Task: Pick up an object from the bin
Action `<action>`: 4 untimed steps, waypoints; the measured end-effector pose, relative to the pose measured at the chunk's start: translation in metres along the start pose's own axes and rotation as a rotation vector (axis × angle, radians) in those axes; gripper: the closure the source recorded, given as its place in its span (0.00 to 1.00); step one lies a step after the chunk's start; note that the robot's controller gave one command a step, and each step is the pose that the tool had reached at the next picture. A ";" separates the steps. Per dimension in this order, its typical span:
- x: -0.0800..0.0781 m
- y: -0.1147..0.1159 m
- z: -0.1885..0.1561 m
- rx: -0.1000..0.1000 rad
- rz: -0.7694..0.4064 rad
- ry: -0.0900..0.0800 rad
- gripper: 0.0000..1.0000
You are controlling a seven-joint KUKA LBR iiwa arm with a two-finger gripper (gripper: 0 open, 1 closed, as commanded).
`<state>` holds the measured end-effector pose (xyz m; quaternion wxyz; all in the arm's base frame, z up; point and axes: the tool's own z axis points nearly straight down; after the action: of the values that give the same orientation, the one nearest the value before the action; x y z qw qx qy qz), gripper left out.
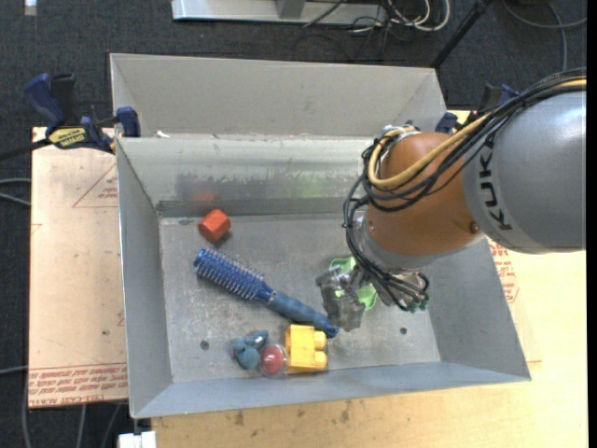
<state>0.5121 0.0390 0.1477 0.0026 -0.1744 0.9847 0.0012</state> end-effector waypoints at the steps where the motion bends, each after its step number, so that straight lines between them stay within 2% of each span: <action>1: 0.001 -0.002 0.004 0.001 0.001 0.005 0.00; 2: 0.041 -0.132 0.013 0.005 0.035 0.004 0.00; 3: -0.061 -0.103 0.052 0.005 0.003 -0.013 0.00; 4: -0.045 -0.078 0.065 0.015 0.054 -0.034 0.00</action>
Offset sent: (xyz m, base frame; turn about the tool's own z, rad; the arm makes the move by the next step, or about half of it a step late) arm 0.0000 0.0000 0.0000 0.0000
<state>0.5812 -0.0184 0.0830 0.0207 -0.1474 0.9888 -0.0031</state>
